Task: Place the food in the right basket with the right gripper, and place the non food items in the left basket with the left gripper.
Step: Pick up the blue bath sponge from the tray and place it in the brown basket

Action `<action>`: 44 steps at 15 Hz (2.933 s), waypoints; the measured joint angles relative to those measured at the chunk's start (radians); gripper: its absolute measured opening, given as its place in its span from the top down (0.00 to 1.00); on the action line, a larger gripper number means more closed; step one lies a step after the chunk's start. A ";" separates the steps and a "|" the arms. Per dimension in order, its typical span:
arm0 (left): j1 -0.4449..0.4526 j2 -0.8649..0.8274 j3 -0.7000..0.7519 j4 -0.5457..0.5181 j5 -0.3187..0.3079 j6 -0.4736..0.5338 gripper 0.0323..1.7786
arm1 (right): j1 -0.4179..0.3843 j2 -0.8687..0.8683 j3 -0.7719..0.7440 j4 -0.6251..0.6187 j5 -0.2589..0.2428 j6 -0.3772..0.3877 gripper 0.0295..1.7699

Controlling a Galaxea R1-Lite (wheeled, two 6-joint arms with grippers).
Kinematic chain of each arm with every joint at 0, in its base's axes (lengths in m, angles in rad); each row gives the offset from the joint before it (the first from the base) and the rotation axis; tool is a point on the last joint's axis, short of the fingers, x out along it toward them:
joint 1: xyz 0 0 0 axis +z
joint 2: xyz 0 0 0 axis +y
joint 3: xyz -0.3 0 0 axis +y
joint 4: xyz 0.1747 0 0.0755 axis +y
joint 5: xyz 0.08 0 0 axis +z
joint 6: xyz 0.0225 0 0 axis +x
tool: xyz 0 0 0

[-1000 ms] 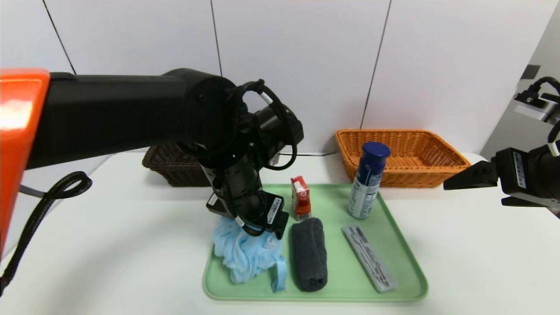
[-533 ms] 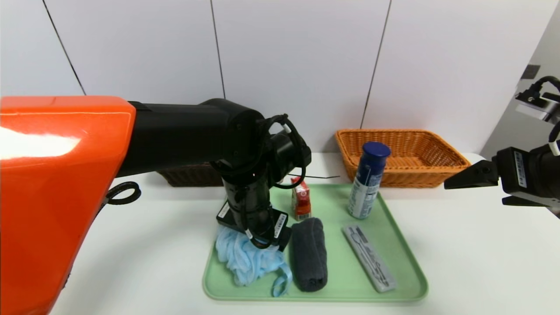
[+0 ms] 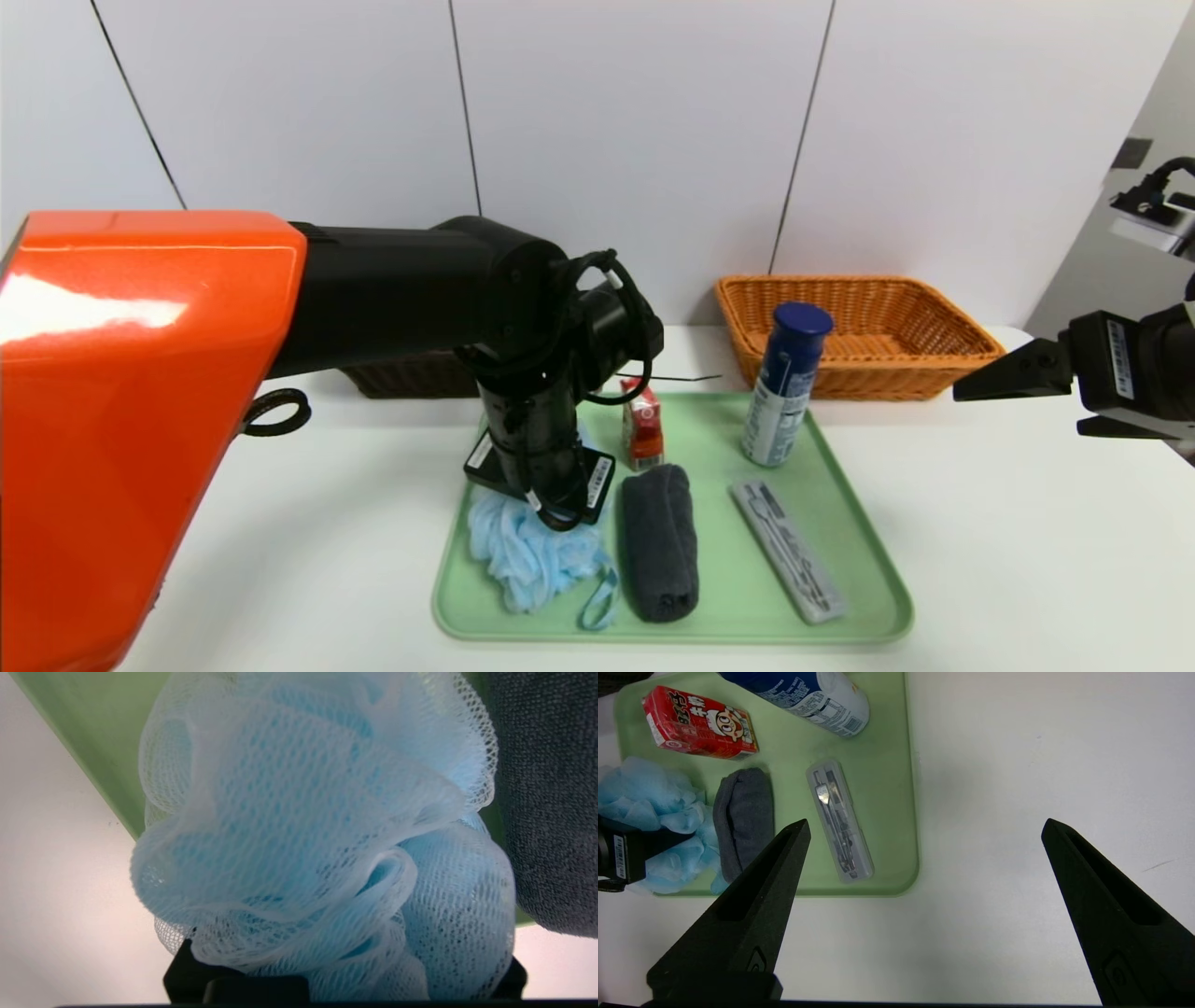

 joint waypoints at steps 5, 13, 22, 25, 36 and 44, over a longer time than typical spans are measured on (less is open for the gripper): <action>0.003 -0.093 -0.024 0.048 -0.102 0.002 0.57 | 0.000 -0.001 0.001 0.000 0.002 0.018 0.03; 0.147 -0.409 -0.055 -0.285 -0.032 0.009 0.58 | 0.001 0.002 0.015 -0.007 0.006 0.033 0.03; 0.536 -0.248 -0.055 -0.623 0.007 0.049 0.59 | 0.001 0.003 0.012 -0.012 0.005 0.034 0.03; 0.575 -0.144 -0.055 -0.634 0.003 0.091 0.59 | 0.001 0.003 0.012 -0.012 0.005 0.034 0.03; 0.614 0.011 -0.058 -0.662 -0.019 0.105 0.40 | 0.001 0.010 0.014 -0.012 0.006 0.034 0.03; 0.613 -0.042 -0.060 -0.666 -0.018 0.151 0.17 | 0.002 0.008 0.014 -0.011 0.007 0.033 0.03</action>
